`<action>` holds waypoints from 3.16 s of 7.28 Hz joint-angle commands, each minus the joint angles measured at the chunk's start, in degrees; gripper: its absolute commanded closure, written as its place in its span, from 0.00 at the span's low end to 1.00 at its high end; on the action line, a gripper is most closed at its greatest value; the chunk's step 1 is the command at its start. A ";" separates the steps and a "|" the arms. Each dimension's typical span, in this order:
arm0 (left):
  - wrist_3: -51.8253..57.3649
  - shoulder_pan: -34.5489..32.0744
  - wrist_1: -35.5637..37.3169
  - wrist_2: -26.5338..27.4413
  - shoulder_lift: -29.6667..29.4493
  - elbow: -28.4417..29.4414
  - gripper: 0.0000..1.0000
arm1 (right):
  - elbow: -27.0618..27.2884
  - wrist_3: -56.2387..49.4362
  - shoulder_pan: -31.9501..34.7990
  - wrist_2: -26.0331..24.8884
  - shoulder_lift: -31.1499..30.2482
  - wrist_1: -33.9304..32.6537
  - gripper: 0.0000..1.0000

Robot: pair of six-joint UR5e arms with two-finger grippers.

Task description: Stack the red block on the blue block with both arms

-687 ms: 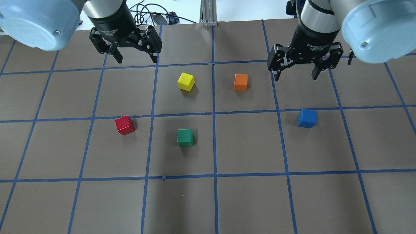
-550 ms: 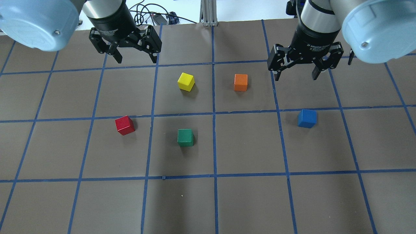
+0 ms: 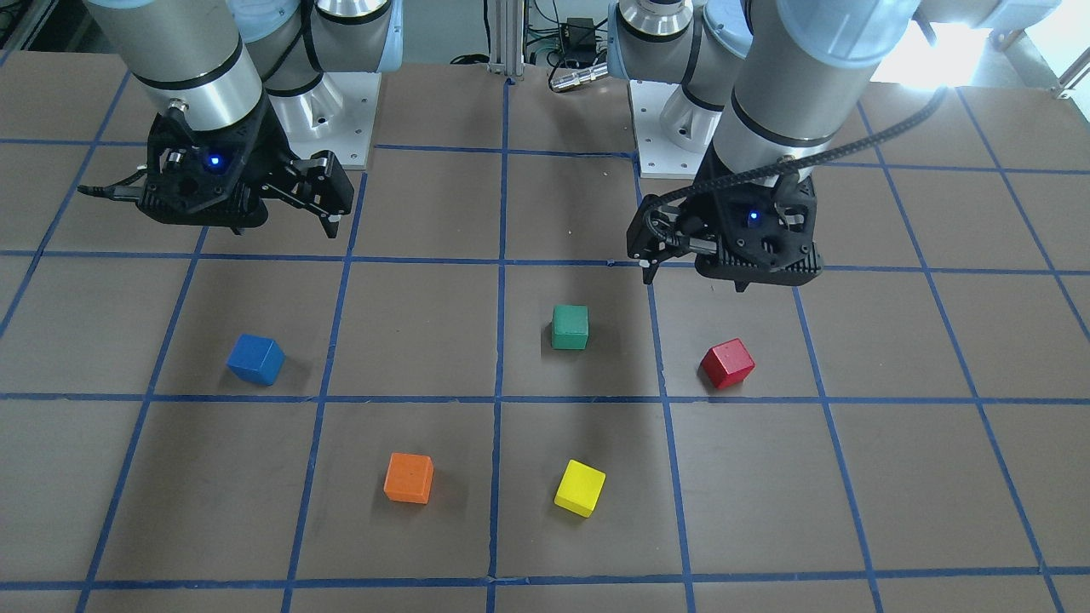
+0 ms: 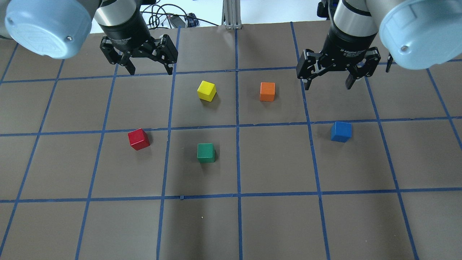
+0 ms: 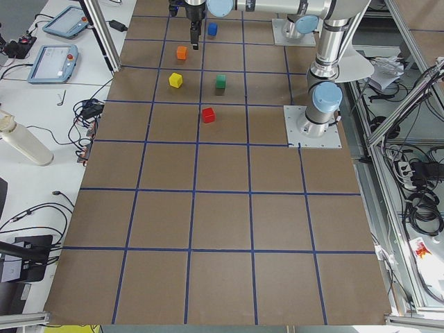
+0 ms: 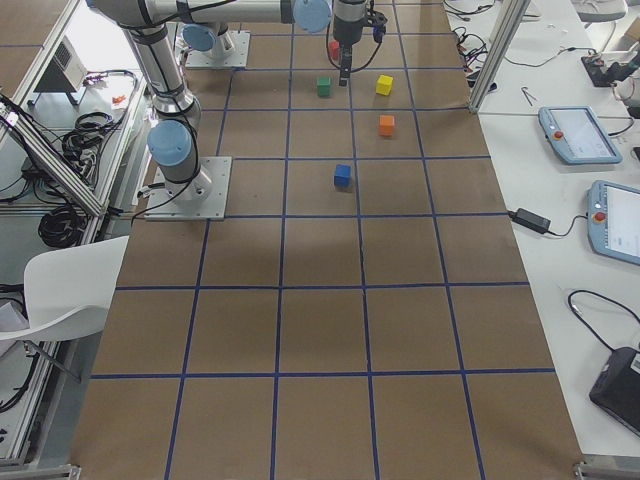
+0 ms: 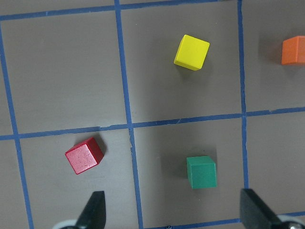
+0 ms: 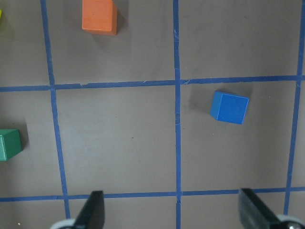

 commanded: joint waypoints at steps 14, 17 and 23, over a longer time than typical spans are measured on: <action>3.45 12.23 35.02 6.01 -7.92 -34.02 0.38 | 0.57 0.17 -0.01 -0.34 0.14 -0.53 0.00; 3.54 11.18 34.06 6.10 -6.60 -30.55 0.93 | 0.75 0.17 -0.01 -0.43 0.14 -0.26 0.00; -7.60 -10.84 19.20 -1.10 -8.78 -11.10 0.99 | 0.66 -0.01 -0.27 -0.43 0.06 -0.08 0.00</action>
